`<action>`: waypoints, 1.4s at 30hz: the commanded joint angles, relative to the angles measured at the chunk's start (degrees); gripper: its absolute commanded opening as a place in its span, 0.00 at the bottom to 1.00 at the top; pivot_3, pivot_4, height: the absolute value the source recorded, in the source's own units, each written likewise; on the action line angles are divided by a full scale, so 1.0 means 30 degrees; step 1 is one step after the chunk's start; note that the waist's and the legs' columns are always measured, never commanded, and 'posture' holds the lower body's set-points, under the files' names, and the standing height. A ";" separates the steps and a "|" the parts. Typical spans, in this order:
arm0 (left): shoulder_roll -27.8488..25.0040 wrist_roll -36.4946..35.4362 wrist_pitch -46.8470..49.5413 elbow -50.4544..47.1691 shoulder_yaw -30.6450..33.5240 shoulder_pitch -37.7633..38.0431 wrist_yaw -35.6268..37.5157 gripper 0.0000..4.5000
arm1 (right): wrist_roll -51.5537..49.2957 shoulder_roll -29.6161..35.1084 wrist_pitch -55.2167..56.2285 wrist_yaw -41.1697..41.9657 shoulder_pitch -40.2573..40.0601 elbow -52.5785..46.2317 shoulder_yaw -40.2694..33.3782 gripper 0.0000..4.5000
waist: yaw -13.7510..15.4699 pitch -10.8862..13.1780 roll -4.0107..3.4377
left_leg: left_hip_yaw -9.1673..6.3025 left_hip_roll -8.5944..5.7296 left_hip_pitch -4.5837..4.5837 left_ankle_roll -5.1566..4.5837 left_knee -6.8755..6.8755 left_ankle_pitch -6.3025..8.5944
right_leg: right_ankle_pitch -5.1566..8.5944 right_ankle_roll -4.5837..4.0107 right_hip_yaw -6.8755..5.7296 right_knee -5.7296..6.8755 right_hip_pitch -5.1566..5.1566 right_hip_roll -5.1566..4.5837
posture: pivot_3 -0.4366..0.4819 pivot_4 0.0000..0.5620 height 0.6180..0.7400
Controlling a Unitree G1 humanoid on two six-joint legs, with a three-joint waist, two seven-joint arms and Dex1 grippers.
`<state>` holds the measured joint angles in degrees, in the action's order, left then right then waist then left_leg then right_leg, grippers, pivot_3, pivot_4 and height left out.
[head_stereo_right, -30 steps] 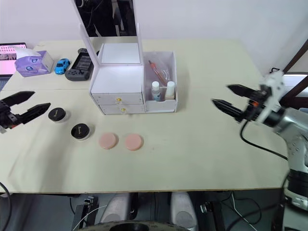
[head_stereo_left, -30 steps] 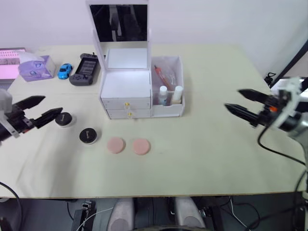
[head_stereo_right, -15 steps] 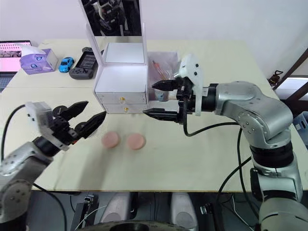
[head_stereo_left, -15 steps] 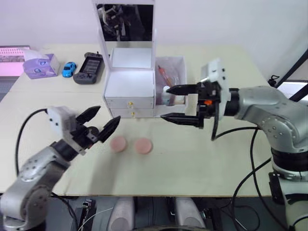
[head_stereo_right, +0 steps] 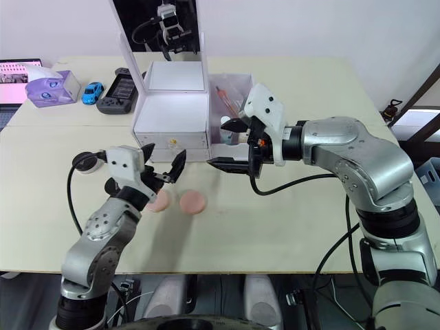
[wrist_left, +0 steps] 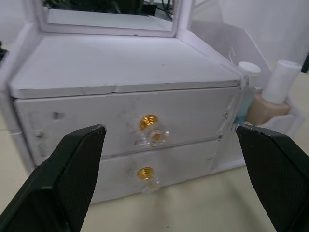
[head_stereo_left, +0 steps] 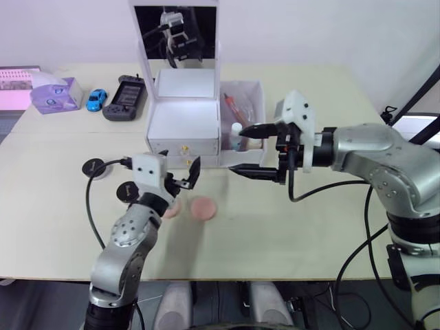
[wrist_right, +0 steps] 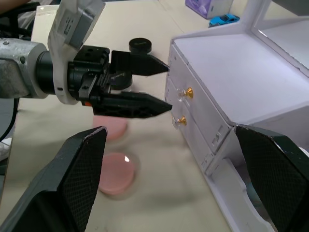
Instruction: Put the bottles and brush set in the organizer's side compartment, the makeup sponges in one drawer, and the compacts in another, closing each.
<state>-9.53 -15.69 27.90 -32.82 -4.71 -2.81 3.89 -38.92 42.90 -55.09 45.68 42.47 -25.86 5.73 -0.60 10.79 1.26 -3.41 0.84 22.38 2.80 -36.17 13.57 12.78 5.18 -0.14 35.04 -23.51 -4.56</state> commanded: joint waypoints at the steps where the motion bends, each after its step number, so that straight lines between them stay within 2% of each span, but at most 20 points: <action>1: 0.0584 0.1236 -0.0793 0.0338 -0.0668 -0.0454 -0.0627 1.00 | 0.0006 0.0073 -0.0131 -0.0385 0.0461 -0.0779 -0.0568 1.00 | 0.0019 0.0000 0.0000 | -0.0003 0.0000 0.0001 0.0000 0.0001 0.0000 | 0.0000 0.0001 -0.0002 0.0000 0.0000 0.0001 | 0.48 0.27 1.00; 5: 0.1027 0.1738 -0.0853 0.0614 -0.0515 -0.0459 -0.0841 1.00 | -0.0085 -0.0132 -0.0342 -0.0838 0.0386 -0.0982 -0.0623 1.00 | 0.0006 0.0000 0.0000 | -0.0003 0.0000 0.0003 0.0000 0.0003 0.0000 | 0.0001 0.0001 -0.0001 0.0000 -0.0003 0.0001 | 0.48 0.27 1.00; 7: 0.1336 0.1634 -0.0701 0.0618 -0.0382 -0.0438 -0.0877 0.89 | -0.0045 -0.0286 -0.0371 -0.1064 0.0349 -0.1031 -0.0559 1.00 | 0.0008 0.0000 0.0000 | -0.0003 0.0000 0.0003 -0.0001 0.0002 0.0000 | 0.0001 0.0002 -0.0002 0.0000 -0.0004 0.0001 | 0.48 0.27 1.00; 9: 0.1631 0.1727 -0.0714 0.0690 -0.0366 -0.0532 -0.0986 0.70 | 0.0001 -0.0411 -0.0365 -0.1206 0.0346 -0.1045 -0.0475 1.00 | 0.0012 0.0000 0.0000 | -0.0003 0.0000 0.0003 -0.0001 0.0001 0.0000 | 0.0002 0.0003 -0.0002 -0.0001 -0.0005 0.0001 | 0.48 0.27 1.00; 26: 0.3391 0.2710 -0.1375 0.2133 -0.0342 -0.1465 -0.1674 0.70 | 0.0704 -0.0651 0.0215 -0.1584 0.0272 -0.1174 -0.0201 1.00 | 0.0029 0.0001 0.0003 | -0.0005 -0.0002 0.0010 -0.0001 0.0005 0.0001 | 0.0011 0.0018 -0.0006 -0.0014 -0.0006 0.0000 | 0.48 0.27 1.00; 29: 0.3517 0.2754 -0.1488 0.2401 -0.0326 -0.1531 -0.1699 0.51 | 0.0918 -0.0568 0.0385 -0.1535 0.0171 -0.1181 -0.0208 1.00 | 0.0031 0.0001 0.0003 | -0.0006 -0.0001 0.0010 -0.0001 0.0011 0.0001 | 0.0009 0.0015 -0.0006 -0.0016 -0.0007 0.0000 | 0.48 0.27 1.00; 33: 0.3486 0.2881 -0.1529 0.2462 -0.0362 -0.1544 -0.1673 0.06 | 0.1102 -0.0597 0.0527 -0.1505 0.0128 -0.1183 -0.0165 1.00 | 0.0032 0.0001 0.0003 | -0.0005 -0.0001 0.0014 -0.0001 0.0010 0.0001 | 0.0009 0.0014 -0.0007 -0.0022 -0.0006 0.0000 | 0.48 0.27 1.00; 37: 0.3197 0.3012 -0.1122 0.1885 -0.0574 -0.1274 -0.1442 0.06 | 0.1199 -0.0690 0.0752 -0.1426 0.0050 -0.1112 -0.0160 1.00 | 0.0027 0.0001 0.0003 | -0.0006 -0.0001 0.0014 -0.0001 0.0011 0.0001 | 0.0009 0.0015 -0.0007 -0.0022 -0.0008 0.0000 | 0.48 0.27 1.00; 42: 0.1990 0.2097 0.0622 -0.0252 -0.0370 -0.0024 -0.0193 0.06 | 0.1620 -0.1204 0.1384 -0.1508 -0.0220 -0.0882 0.0091 1.00 | -0.0039 0.0002 0.0002 | -0.0005 0.0000 0.0014 -0.0004 0.0027 0.0003 | 0.0010 0.0014 -0.0008 -0.0028 -0.0015 0.0000 | 0.48 0.27 1.00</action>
<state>-2.92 -7.97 28.34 -29.42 -5.74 -4.03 1.49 -34.42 39.86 -52.41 41.30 41.46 -27.24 6.07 -0.72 10.79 1.27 -3.42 0.84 22.42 2.78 -36.06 13.59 12.81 5.22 -0.16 34.95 -23.57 -4.56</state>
